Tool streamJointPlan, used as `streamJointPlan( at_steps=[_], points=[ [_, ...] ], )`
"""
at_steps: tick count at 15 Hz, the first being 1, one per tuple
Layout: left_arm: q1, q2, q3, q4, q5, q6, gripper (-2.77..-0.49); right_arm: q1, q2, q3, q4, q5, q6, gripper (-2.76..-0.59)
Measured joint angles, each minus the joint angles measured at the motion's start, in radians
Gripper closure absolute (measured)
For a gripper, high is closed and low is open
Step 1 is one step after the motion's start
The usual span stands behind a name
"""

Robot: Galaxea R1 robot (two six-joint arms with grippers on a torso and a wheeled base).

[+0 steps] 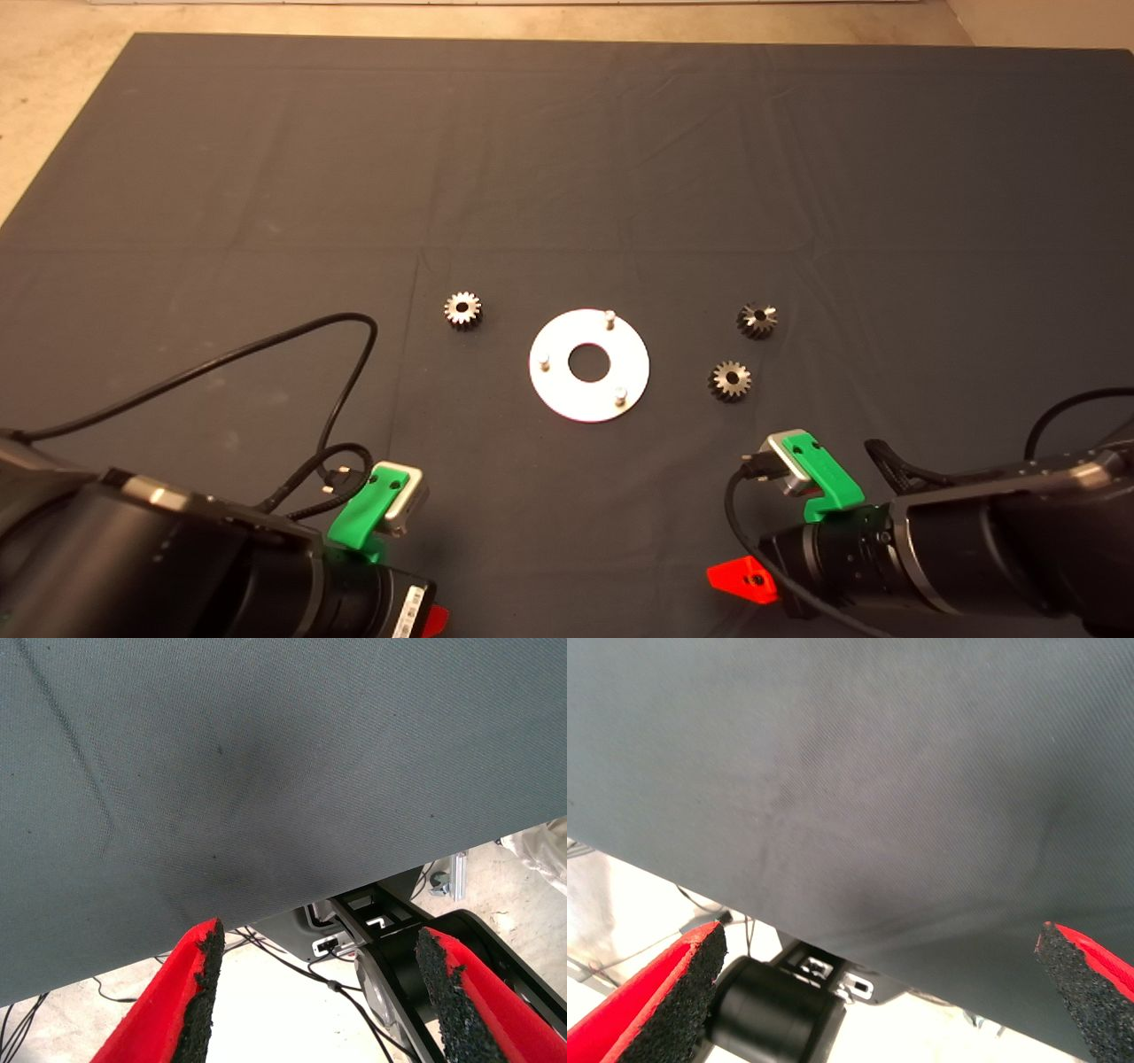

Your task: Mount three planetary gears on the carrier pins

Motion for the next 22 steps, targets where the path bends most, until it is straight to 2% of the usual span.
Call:
streamJointPlan(
  at_steps=[4, 7, 9, 11, 14, 16, 20, 22],
  points=[
    [0.003, 0.003, 0.000, 0.000, 0.000, -0.001, -1.49, 0.046, -0.038, -0.030, 0.021, -0.001, -0.093, -2.62],
    [0.003, 0.006, 0.000, 0.002, 0.000, -0.002, -1.49, 0.090, -0.046, -0.081, 0.055, -0.002, -0.142, -2.62],
    [0.003, 0.009, 0.000, 0.002, 0.000, -0.003, -1.49, 0.114, -0.046, -0.125, 0.067, -0.001, -0.172, -2.62],
    [0.003, 0.014, 0.000, 0.002, 0.000, -0.004, -1.49, 0.124, -0.040, -0.177, 0.082, -0.002, -0.211, -2.62],
    [0.003, 0.020, 0.000, 0.003, 0.000, -0.004, -1.49, 0.152, 0.009, -0.275, 0.088, -0.002, -0.277, -2.62],
    [0.004, 0.019, 0.000, 0.003, 0.000, -0.004, -1.49, 0.160, 0.037, -0.326, 0.089, 0.000, -0.305, -2.62],
    [0.005, 0.022, 0.000, 0.003, 0.000, -0.007, -1.49, 0.160, 0.080, -0.400, 0.097, -0.001, -0.330, -2.62],
    [0.005, 0.022, 0.000, 0.003, 0.000, -0.008, -1.49, 0.162, 0.102, -0.434, 0.097, 0.002, -0.349, -2.62]
  ],
)
